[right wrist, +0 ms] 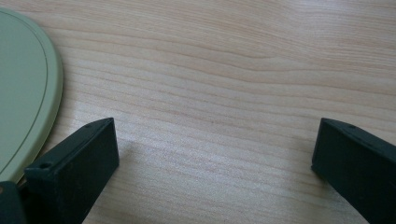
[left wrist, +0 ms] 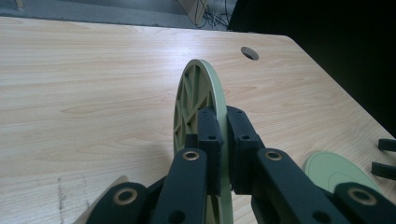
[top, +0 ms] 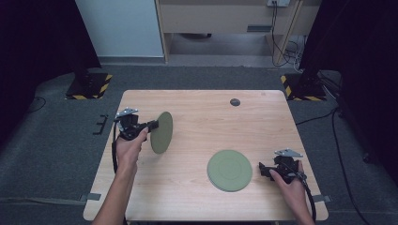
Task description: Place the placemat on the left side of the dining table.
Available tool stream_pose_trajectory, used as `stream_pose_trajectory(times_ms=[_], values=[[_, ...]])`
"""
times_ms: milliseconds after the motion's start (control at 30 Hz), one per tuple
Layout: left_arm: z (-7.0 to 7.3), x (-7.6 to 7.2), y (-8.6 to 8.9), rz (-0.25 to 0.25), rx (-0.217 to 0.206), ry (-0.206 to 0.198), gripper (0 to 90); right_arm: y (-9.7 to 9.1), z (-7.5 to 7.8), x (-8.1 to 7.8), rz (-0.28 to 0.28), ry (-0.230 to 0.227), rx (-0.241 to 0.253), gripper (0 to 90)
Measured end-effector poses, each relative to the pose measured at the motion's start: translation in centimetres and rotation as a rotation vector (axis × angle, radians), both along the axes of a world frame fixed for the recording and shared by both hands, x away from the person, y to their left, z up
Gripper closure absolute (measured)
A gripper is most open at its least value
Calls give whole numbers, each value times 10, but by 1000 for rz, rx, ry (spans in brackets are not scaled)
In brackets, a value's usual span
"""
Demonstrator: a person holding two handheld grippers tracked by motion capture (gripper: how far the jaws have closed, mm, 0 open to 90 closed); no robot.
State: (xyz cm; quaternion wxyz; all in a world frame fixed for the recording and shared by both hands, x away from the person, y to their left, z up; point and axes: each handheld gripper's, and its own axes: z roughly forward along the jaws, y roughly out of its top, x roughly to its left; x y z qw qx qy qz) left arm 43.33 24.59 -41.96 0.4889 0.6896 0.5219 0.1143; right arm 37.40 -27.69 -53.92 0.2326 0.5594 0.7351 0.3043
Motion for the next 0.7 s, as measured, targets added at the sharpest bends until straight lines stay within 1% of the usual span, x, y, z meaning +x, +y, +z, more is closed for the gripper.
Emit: stream_pose_trajectory(times_ms=[533, 700], values=[[-5, -1, 21, 45, 4, 9, 853, 0, 0, 0, 0, 0, 0, 9], [-7, -1, 28, 63, 14, 13, 854, 0, 0, 0, 0, 0, 0, 9]])
